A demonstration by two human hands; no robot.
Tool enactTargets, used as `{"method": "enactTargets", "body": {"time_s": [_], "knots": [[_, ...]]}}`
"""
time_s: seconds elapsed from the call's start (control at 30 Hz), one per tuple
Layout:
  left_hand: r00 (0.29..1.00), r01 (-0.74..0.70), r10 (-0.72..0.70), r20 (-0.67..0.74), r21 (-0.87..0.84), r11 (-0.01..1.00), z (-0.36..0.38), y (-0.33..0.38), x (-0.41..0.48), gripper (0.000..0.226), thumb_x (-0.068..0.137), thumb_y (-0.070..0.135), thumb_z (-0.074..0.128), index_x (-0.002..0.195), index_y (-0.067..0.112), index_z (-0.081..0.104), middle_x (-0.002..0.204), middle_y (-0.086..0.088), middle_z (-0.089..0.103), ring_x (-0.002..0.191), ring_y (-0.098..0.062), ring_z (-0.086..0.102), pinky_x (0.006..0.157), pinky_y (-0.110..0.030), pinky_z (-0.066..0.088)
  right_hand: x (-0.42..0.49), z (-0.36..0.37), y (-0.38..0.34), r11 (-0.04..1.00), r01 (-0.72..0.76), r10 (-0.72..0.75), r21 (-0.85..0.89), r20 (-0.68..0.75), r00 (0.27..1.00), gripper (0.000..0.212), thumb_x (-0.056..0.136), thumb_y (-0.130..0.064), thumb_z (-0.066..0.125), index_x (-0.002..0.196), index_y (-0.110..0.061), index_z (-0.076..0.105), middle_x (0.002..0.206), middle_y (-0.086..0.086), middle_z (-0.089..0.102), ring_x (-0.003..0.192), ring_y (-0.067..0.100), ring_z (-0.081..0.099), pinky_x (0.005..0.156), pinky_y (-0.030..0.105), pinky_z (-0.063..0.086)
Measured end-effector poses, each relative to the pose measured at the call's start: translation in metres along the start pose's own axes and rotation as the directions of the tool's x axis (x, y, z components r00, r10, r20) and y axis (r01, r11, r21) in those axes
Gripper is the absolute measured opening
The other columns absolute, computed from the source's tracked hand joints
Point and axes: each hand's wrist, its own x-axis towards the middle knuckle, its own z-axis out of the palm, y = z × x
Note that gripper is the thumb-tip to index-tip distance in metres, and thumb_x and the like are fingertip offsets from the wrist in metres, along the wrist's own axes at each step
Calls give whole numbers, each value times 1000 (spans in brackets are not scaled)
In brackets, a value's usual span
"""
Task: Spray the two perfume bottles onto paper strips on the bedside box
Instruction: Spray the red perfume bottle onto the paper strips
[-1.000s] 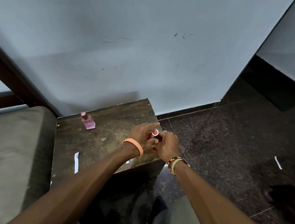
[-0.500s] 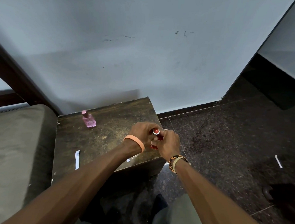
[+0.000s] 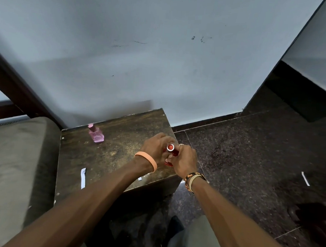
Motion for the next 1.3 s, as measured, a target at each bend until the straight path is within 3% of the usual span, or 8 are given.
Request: {"method": "enactTargets", "body": {"time_s": [0.23,0.4,0.63,0.77,0.83,0.97,1.1,1.3], "knots": [[998,15,-13,55,-22,1000,-7,4,3,24,80,18,72,103,28,69,108,3,70,102,-18,63,89,-34,51,-1,-1,-1,1000,-13,13,11,-18,1000,13,78,-16,80,89,-20,77,85,1,74,79,17,66,71,27,53],[990,-50,42,135,59,997,-6,4,2,45,86,12,65,128,25,58,129,0,61,119,-21,55,97,-38,48,-1,-1,-2,1000,-21,21,23,-7,1000,16,76,-19,83,91,-21,78,85,-3,74,76,13,64,73,26,54],[996,70,-73,46,72,995,-4,-1,7,38,84,26,70,121,21,62,117,-1,68,109,-20,62,92,-30,46,-2,-2,-2,999,9,-10,36,23,1000,22,73,-22,85,93,-26,77,72,-14,62,70,4,58,58,10,38],[993,-31,19,118,98,995,-3,-2,3,54,88,17,64,139,24,46,134,-4,57,121,-24,55,99,-35,46,0,-1,-2,999,-32,33,15,-9,999,11,76,-22,83,86,-22,77,72,-11,66,71,9,62,62,18,47],[992,-44,31,124,107,993,-3,-2,3,50,89,13,62,136,24,50,131,-2,61,119,-22,57,98,-34,48,-1,-1,-2,1000,-19,19,20,-9,1000,9,76,-24,83,83,-22,77,65,-17,58,66,5,59,62,18,46],[996,-33,24,81,107,994,-5,-3,5,36,87,20,66,123,23,61,119,-2,66,110,-21,61,93,-34,50,-1,-1,-2,999,-33,34,22,-5,999,13,77,-20,83,87,-20,76,76,-7,67,71,9,59,61,18,44],[987,-96,75,143,149,984,-2,-5,4,59,87,15,64,141,28,42,138,-2,53,123,-24,52,96,-36,49,0,-2,-2,999,-35,35,-18,-7,999,11,81,-20,79,91,-21,77,88,-1,74,79,15,65,68,26,53],[997,-13,6,77,91,996,2,-3,7,31,85,19,67,114,26,60,115,0,64,103,-22,61,84,-30,50,0,-1,-3,999,-37,37,-7,-5,999,7,81,-19,78,88,-20,77,85,-1,72,79,15,65,66,23,48]]}}
